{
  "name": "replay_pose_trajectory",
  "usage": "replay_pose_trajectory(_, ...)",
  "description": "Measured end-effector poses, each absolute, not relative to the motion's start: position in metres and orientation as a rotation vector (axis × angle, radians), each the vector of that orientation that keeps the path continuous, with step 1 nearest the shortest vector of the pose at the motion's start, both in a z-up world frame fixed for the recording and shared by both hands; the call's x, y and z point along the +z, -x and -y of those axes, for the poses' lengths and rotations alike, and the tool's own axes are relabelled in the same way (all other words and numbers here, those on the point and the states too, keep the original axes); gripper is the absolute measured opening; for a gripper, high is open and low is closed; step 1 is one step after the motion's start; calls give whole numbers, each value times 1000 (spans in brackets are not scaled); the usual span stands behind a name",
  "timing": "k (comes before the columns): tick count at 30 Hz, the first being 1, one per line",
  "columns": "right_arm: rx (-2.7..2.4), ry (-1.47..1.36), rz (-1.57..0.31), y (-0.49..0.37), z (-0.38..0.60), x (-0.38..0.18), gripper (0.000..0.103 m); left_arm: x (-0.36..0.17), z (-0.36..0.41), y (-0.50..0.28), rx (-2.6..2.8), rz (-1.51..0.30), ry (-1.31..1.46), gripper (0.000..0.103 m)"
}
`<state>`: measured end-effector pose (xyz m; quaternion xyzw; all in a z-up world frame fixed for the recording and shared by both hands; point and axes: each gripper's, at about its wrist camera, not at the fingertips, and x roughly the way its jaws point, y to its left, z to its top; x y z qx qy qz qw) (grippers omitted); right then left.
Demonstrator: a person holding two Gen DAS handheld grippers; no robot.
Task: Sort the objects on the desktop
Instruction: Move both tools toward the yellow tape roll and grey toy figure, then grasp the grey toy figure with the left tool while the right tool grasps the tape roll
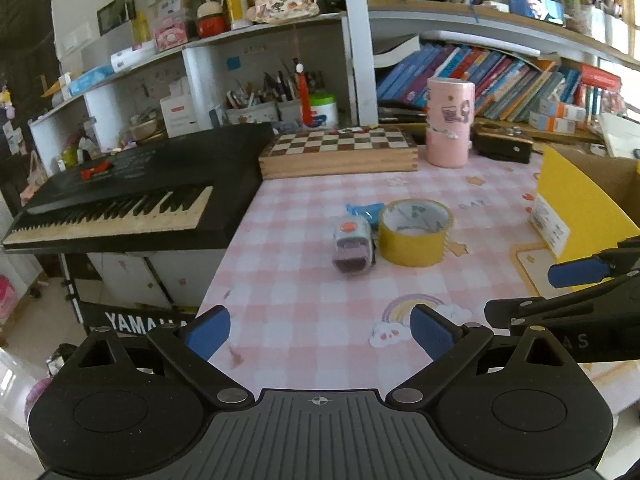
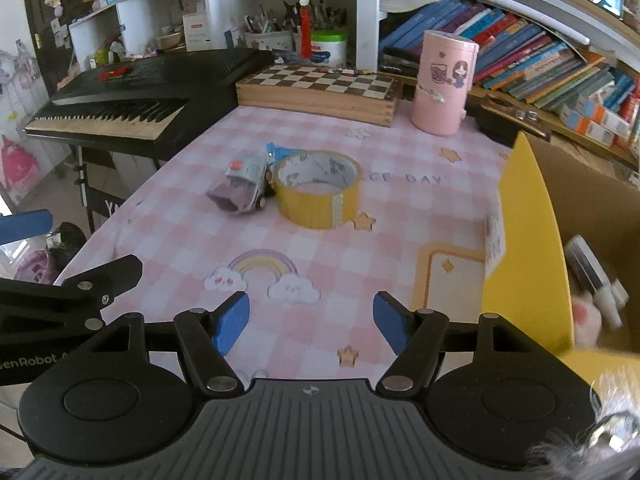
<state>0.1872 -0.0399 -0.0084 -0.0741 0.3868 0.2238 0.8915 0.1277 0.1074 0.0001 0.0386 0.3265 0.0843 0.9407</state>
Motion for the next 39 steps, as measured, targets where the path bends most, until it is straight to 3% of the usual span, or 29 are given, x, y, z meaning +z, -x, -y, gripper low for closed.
replay_pose_trajectory(9,489,144,-810,-237,35,-10,69,-1,-108,-166,208,-668,-79,98)
replay_pose_trajectory(19,474,168,-834,-287,18,-23,93,-5,-118,-198,255,-684,-47,98)
replay_pose_trajectory(33,530,296,-860,-341,-31,-55,96,-20,-126,-225,265,-751,-37,98)
replay_pose_trajectory(39,555,268,-874,-356,-27,-57,90,-30,-123,-240,225,-775,-47,98)
